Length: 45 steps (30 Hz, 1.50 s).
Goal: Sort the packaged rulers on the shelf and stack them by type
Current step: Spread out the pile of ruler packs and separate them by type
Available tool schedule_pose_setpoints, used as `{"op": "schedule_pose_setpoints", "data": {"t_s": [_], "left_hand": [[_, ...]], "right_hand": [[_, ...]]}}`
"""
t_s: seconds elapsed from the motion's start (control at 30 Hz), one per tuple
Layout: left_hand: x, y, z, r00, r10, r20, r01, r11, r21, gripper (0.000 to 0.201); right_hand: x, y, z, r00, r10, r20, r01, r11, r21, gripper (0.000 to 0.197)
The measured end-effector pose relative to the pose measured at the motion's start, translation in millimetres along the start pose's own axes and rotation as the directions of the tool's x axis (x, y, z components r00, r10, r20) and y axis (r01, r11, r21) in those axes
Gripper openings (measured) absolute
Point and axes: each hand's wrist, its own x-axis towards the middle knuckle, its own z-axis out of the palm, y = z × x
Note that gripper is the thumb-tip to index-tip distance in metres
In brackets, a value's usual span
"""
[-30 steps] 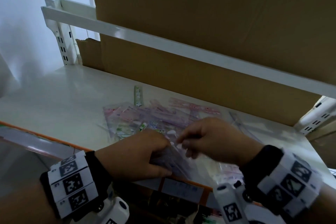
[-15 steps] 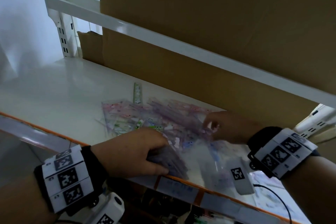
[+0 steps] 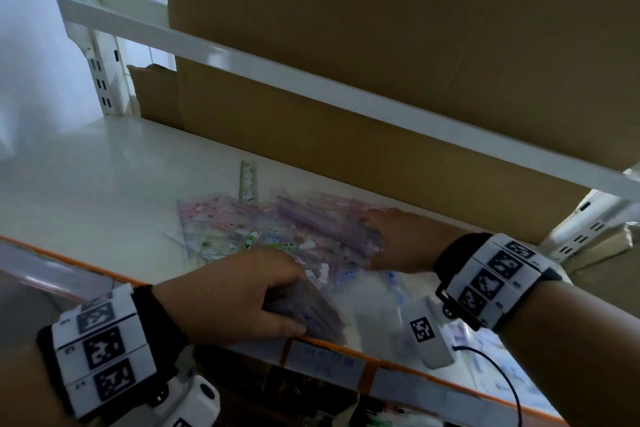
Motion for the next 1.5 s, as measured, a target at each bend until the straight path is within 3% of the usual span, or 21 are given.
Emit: {"op": "schedule_pose_setpoints", "data": {"t_s": [0.1, 0.23, 0.33, 0.43, 0.57, 0.73, 0.93, 0.97, 1.03, 1.13, 1.3, 1.43, 1.5], "left_hand": [[0, -1, 0, 1.000, 0.002, 0.001, -0.002, 1.000, 0.004, 0.040], [-1, 0, 0, 1.000, 0.008, 0.010, -0.008, 1.000, 0.013, 0.036], [-1, -1, 1, 1.000, 0.007, 0.001, -0.007, 0.999, 0.031, 0.041], [-2, -1, 1, 1.000, 0.005, -0.005, -0.005, 1.000, 0.027, 0.039], [-2, -2, 2, 1.000, 0.002, -0.003, -0.002, 1.000, 0.028, 0.039], [0, -4, 3, 1.000, -0.015, 0.012, 0.015, 0.999, 0.029, 0.045], [0, -3, 4, 0.999, -0.029, 0.014, 0.029, 0.999, 0.038, 0.047], [1, -4, 4, 0.999, -0.035, 0.017, 0.035, 0.999, 0.034, 0.049], [2, -4, 3, 0.998, -0.051, 0.031, 0.051, 0.999, 0.017, 0.054], [2, -4, 3, 0.998, -0.048, 0.035, 0.048, 0.999, 0.004, 0.052], [3, -4, 3, 0.998, -0.049, 0.034, 0.049, 0.999, 0.000, 0.052], [2, -3, 3, 0.998, -0.048, 0.030, 0.048, 0.999, 0.001, 0.051], [2, -2, 2, 0.998, -0.053, 0.034, 0.053, 0.999, -0.006, 0.048]], "right_hand": [[11, -13, -8, 0.998, 0.027, 0.061, -0.027, 1.000, -0.009, 0.098], [20, -17, -10, 0.990, 0.090, 0.104, -0.108, 0.977, 0.182, 0.100], [21, -10, -11, 0.985, 0.163, 0.062, -0.174, 0.906, 0.386, 0.079], [18, 1, -14, 0.977, 0.203, 0.058, -0.194, 0.753, 0.629, 0.051], [9, 18, -17, 0.987, 0.159, 0.000, -0.110, 0.682, 0.723, 0.019], [-6, 40, -14, 0.979, 0.201, 0.012, -0.124, 0.557, 0.821, 0.015], [-31, 71, 0, 0.948, 0.318, 0.016, -0.190, 0.527, 0.828, 0.004], [-36, 76, 3, 0.946, 0.322, 0.041, -0.212, 0.519, 0.828, 0.009], [-43, 84, 7, 0.935, 0.345, 0.086, -0.270, 0.530, 0.804, 0.014], [-50, 97, 13, 0.908, 0.412, 0.080, -0.348, 0.631, 0.693, 0.009], [-48, 107, 15, 0.918, 0.397, -0.005, -0.340, 0.791, 0.509, 0.014], [-40, 111, 9, 0.886, 0.460, -0.053, -0.356, 0.750, 0.557, 0.009], [-38, 110, 5, 0.873, 0.484, -0.056, -0.411, 0.794, 0.449, 0.017]]}}
